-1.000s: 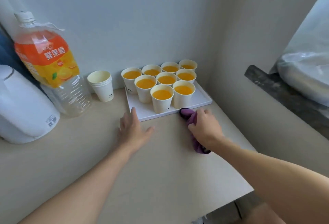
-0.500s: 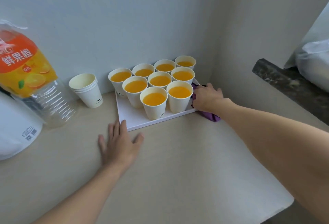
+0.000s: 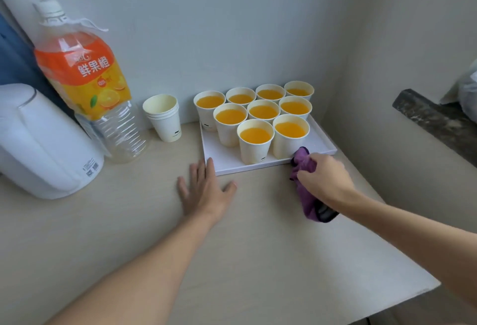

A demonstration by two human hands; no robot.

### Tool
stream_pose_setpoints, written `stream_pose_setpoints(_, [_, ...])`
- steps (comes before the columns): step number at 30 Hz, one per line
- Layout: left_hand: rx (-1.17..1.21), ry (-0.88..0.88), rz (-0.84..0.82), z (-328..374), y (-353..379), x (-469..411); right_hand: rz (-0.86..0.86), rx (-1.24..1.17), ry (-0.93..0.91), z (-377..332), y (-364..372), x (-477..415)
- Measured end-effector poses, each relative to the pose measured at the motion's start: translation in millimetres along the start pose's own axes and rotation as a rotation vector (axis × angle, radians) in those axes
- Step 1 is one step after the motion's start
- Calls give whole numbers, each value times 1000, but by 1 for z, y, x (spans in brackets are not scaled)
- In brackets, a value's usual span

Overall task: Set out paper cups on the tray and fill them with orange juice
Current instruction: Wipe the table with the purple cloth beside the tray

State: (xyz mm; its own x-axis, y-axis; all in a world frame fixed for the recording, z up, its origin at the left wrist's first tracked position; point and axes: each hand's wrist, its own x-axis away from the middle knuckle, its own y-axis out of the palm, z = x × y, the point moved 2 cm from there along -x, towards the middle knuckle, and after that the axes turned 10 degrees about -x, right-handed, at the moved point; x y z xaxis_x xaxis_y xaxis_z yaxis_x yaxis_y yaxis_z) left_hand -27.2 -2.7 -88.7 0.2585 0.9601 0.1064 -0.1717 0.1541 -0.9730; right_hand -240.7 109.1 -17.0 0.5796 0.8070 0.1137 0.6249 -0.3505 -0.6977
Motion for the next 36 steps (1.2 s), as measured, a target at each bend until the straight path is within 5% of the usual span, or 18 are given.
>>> stream_pose_setpoints(6, [299, -14, 4, -13, -4, 1, -174, -3, -344, -69, 72, 32])
stream_pose_setpoints(10, [370, -3, 18, -19, -4, -3, -139, 289, -526, -108, 112, 15])
stream_pose_setpoints(17, [386, 70, -20, -21, 0, -4, -336, 581, -331, -124, 135, -14])
stream_pose_setpoints(24, [447, 39, -29, -20, -5, -4, -276, 493, -365, -114, 102, 18])
stream_pose_setpoints(29, [365, 43, -13, -19, -4, -3, -418, 545, -259, -77, 81, 43])
stream_pose_setpoints(36, [374, 0, -9, -17, -8, -4, 2, 20, 170, -9, 27, 6])
